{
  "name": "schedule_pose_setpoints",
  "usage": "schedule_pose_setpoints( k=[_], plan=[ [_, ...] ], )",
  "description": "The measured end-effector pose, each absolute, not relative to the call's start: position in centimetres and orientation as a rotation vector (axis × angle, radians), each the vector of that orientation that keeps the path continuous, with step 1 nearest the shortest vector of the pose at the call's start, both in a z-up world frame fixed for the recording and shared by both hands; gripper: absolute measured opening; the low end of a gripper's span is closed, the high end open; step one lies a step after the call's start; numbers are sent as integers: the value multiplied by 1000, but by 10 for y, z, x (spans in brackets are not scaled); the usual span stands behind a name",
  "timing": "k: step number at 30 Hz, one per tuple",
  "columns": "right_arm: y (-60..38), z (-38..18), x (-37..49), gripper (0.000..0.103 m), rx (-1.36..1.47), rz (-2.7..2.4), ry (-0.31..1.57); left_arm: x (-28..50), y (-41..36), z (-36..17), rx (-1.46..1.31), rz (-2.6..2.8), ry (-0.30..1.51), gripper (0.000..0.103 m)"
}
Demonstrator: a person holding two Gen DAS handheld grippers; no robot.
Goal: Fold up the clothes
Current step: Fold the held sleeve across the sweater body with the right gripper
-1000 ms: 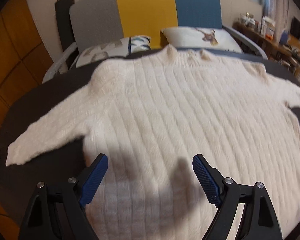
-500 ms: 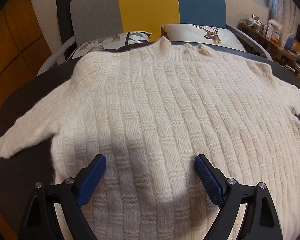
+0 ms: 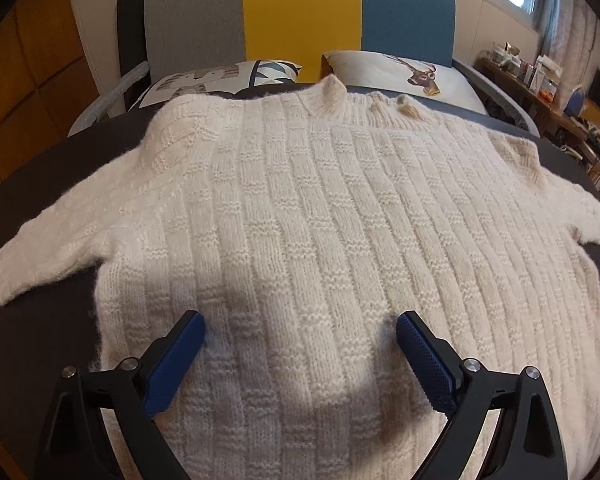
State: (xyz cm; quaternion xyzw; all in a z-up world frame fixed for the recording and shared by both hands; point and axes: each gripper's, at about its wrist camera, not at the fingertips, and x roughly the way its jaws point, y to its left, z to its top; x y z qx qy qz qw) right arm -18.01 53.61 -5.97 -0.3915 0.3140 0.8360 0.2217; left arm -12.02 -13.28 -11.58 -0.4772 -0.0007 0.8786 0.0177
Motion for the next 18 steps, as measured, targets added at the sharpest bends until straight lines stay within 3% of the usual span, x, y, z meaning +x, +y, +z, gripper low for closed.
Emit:
schedule_pose_setpoints(
  k=[9,18],
  plan=[
    [409,48,-195,5,-1041,2674,699,-116,-142,-102,-1439,2710,-69,98],
    [229,84,-218,5,-1118,3008,642,-115,-163,-83,-1400,2701,-143,98]
  ],
)
